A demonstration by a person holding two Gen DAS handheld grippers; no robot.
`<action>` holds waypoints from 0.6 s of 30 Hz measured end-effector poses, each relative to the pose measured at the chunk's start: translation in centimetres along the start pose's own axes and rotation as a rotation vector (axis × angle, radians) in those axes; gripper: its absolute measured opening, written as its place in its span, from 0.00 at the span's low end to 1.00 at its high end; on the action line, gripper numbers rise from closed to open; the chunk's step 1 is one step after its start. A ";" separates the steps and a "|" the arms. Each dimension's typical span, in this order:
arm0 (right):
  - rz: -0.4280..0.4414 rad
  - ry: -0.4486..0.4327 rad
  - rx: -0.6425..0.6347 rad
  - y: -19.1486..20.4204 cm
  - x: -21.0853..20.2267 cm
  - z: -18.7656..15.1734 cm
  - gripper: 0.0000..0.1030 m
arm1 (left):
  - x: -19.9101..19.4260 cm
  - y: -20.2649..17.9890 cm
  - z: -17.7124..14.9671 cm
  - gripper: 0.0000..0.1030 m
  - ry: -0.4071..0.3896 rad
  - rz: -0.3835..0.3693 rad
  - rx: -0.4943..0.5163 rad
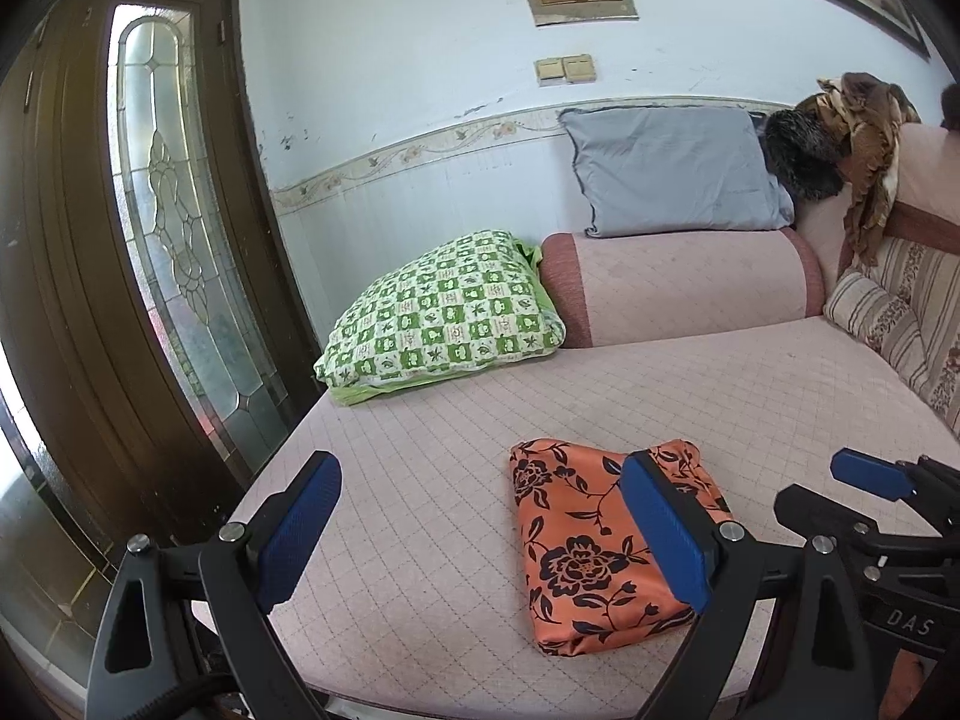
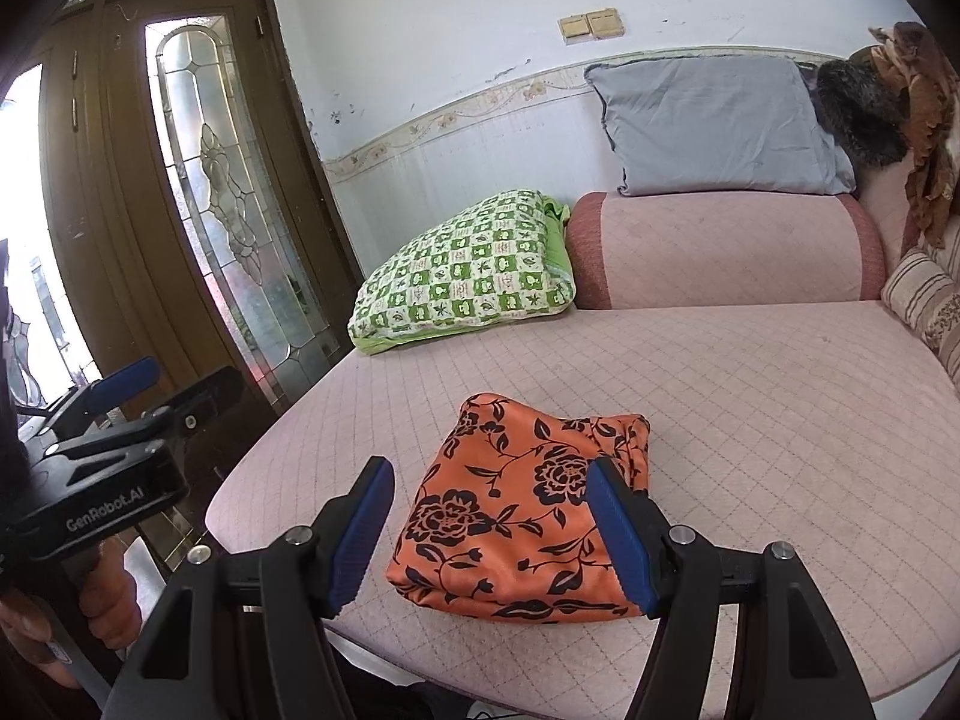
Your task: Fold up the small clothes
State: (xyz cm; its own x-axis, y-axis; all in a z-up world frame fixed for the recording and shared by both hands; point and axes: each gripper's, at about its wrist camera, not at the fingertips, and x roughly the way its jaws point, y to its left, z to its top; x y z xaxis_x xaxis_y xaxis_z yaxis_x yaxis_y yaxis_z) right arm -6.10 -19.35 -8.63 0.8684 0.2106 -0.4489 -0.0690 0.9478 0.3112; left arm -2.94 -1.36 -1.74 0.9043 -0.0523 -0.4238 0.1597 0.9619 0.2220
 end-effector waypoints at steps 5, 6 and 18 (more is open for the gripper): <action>0.004 0.005 -0.001 0.0 0.3 0.0 0.68 | -0.2 -0.3 0.1 0.92 -0.008 -0.017 0.011; 0.004 0.006 -0.001 0.0 0.4 -0.1 0.68 | -0.2 -0.3 0.2 0.92 -0.008 -0.023 0.012; 0.010 0.024 0.041 -1.5 2.3 0.2 0.68 | 1.1 -0.6 0.8 0.92 -0.015 -0.072 -0.015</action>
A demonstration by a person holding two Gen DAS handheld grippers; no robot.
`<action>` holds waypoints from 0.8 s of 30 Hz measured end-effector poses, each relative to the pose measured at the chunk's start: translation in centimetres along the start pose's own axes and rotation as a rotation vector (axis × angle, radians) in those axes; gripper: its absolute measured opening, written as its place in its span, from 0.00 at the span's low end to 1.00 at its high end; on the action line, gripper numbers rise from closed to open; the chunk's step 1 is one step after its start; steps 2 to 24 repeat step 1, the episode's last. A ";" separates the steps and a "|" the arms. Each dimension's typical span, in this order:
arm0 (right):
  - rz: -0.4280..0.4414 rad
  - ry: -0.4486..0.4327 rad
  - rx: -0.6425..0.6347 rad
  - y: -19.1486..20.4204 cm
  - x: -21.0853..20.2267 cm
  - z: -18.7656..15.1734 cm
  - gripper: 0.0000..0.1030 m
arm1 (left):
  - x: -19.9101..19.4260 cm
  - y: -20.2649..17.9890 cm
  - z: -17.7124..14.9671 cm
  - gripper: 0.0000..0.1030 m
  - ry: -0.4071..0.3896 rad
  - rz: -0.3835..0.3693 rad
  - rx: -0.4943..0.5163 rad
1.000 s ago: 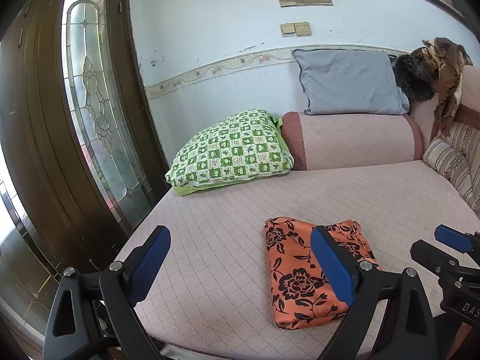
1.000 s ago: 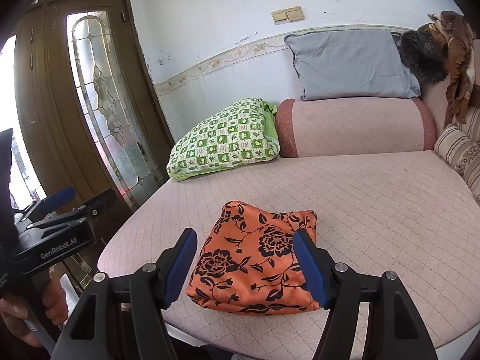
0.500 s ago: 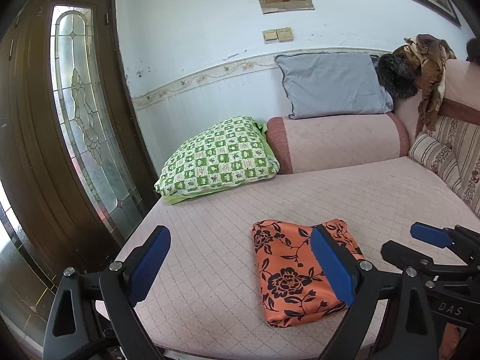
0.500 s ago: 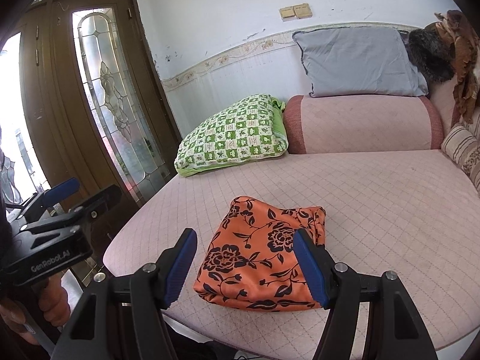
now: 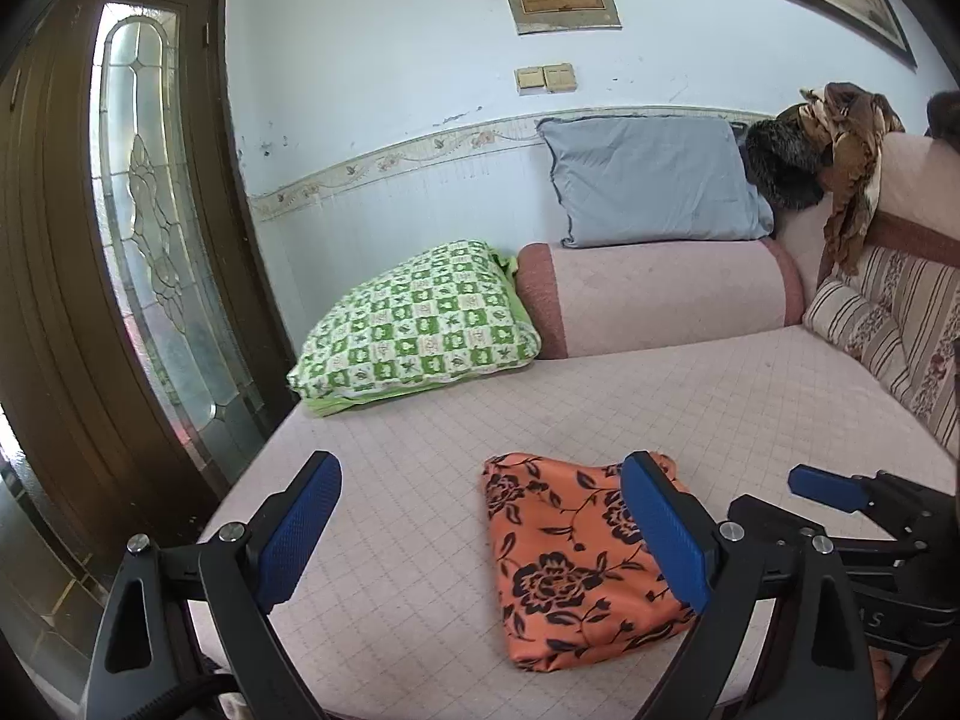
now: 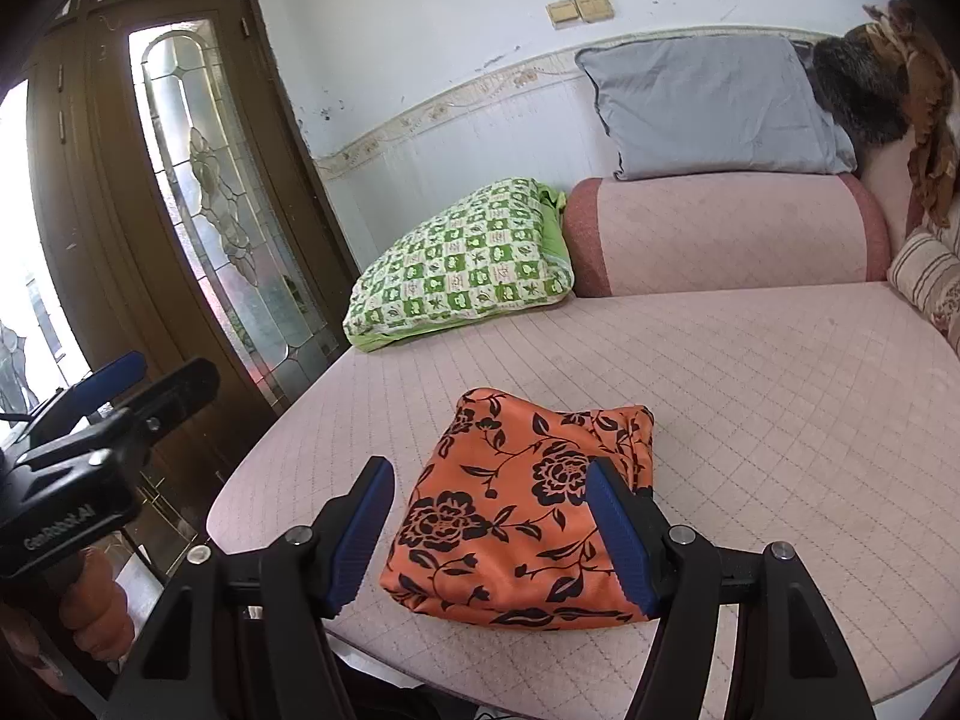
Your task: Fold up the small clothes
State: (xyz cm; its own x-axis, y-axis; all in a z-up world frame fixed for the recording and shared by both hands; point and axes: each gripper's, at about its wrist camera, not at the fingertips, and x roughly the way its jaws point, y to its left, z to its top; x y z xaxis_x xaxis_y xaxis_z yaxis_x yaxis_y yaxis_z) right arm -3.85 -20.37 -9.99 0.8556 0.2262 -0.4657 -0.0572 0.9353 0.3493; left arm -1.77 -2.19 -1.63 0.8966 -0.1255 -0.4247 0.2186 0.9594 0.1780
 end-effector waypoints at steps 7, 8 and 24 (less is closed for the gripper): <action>-0.001 0.002 0.006 -0.3 0.2 0.1 0.68 | 0.5 0.1 0.1 0.92 0.011 -0.013 -0.008; -0.001 0.002 0.006 -0.3 0.2 0.1 0.68 | 0.5 0.1 0.1 0.92 0.011 -0.013 -0.008; -0.001 0.002 0.006 -0.3 0.2 0.1 0.68 | 0.5 0.1 0.1 0.92 0.011 -0.013 -0.008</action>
